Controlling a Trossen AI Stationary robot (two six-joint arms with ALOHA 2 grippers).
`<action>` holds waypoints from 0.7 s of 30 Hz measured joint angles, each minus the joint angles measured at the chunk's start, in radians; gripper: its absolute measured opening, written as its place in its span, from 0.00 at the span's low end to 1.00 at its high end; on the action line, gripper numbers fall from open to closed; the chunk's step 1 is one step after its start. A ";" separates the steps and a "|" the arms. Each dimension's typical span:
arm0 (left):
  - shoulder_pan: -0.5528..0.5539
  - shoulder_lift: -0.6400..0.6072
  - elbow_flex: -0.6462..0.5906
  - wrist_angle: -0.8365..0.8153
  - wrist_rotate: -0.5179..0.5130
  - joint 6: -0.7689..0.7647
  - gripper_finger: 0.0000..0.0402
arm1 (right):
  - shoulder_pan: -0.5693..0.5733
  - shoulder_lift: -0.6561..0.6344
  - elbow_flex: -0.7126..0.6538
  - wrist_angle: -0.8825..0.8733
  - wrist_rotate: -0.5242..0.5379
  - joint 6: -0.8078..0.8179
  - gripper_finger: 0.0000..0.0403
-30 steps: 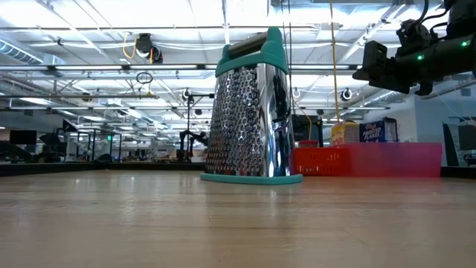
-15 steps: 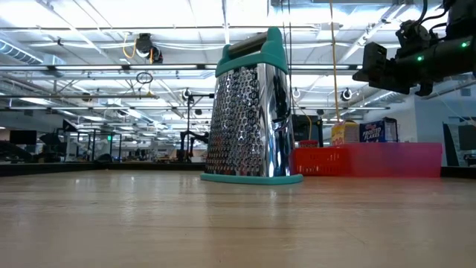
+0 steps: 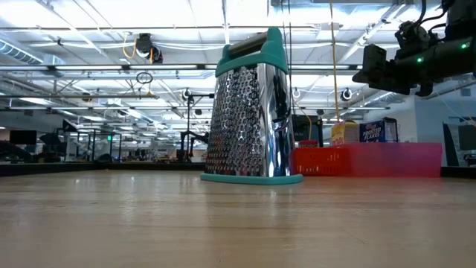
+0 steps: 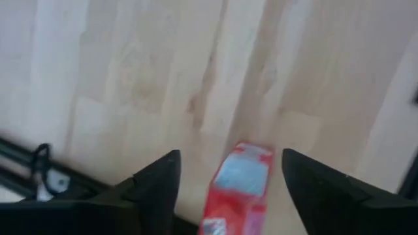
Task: Pick & Place Kitchen Items
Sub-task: Put the red cereal box into the red bin
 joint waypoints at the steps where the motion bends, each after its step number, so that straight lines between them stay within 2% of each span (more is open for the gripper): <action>1: -0.007 0.000 0.000 -0.013 -0.001 -0.003 0.68 | 0.000 0.000 0.000 -0.002 0.000 0.000 0.61; 6: -0.054 0.000 0.000 -0.017 0.000 0.008 0.77 | 0.000 0.000 0.000 -0.002 0.000 0.000 0.61; 11: -0.100 0.000 -0.017 -0.020 0.003 -0.031 0.81 | 0.000 0.000 0.000 -0.002 0.000 0.000 0.61; 21: -0.157 -0.033 -0.139 -0.015 0.062 -0.150 0.80 | -0.001 0.000 0.000 -0.001 0.000 0.008 0.61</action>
